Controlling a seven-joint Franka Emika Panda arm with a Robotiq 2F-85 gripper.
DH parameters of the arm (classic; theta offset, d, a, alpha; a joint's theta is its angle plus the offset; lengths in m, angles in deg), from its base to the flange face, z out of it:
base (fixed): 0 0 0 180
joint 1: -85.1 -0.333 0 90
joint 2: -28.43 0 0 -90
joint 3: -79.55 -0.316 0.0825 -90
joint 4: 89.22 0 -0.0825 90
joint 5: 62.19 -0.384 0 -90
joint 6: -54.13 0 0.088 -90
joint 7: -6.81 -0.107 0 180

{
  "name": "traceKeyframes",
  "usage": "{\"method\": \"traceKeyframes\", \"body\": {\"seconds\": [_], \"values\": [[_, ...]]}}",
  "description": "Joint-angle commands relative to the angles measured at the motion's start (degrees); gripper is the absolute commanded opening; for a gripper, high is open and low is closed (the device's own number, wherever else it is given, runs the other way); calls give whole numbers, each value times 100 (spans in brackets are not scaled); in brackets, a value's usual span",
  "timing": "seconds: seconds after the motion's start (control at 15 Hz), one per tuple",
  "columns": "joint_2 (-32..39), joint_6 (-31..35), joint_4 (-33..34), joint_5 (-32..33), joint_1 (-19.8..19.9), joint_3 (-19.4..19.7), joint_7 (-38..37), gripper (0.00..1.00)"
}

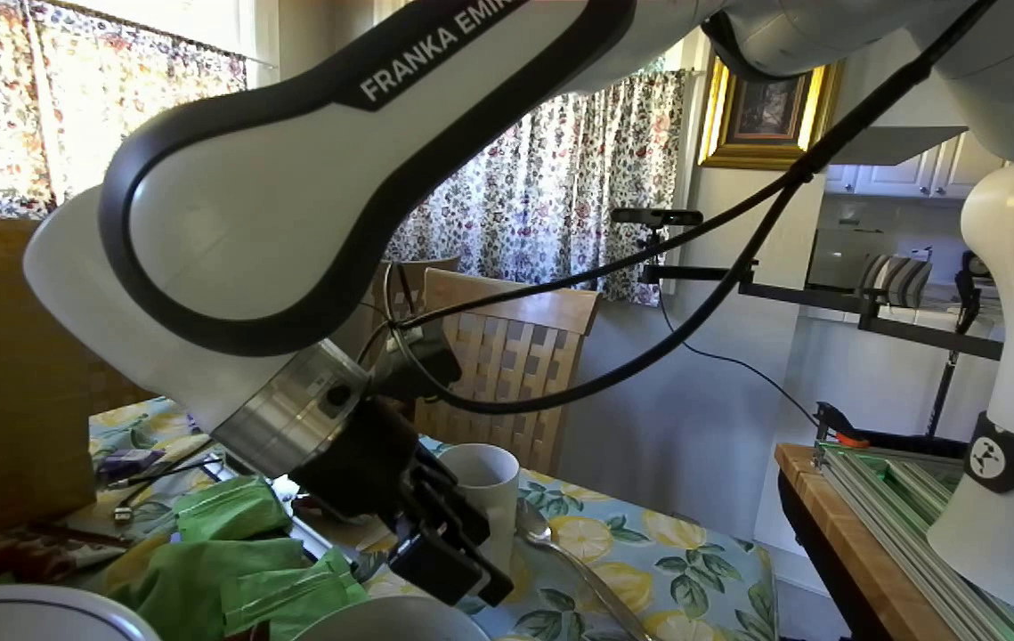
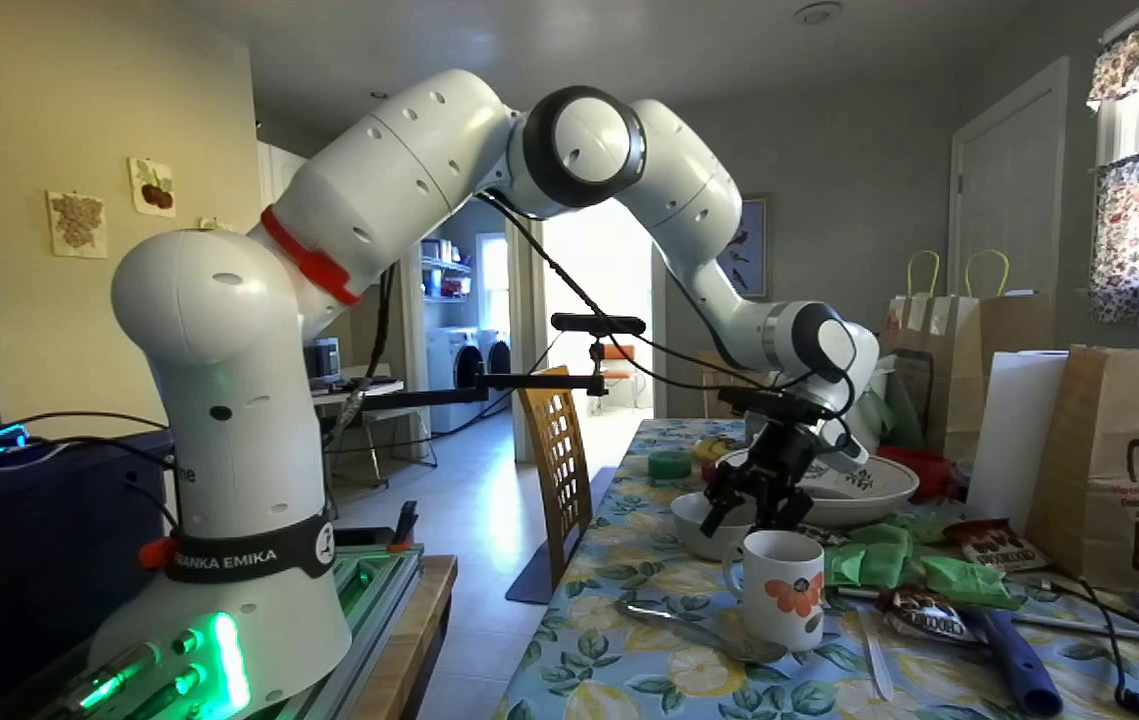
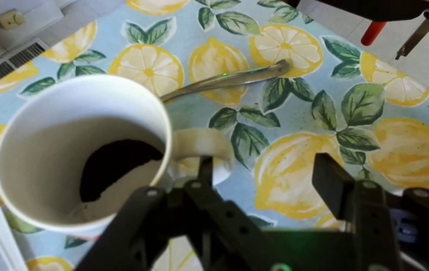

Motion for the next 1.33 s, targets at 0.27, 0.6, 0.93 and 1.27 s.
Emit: {"method": "traceKeyframes", "body": {"seconds": [0.27, 0.6, 0.93, 1.27], "values": [[-72, 11, -243, 330, -19, -65, 309, 59], [-41, 26, -346, 615, -43, -85, 502, 58], [-46, 42, -452, 953, -77, -107, 757, 61], [-51, 78, -509, 1178, -82, -158, 921, 27]]}}
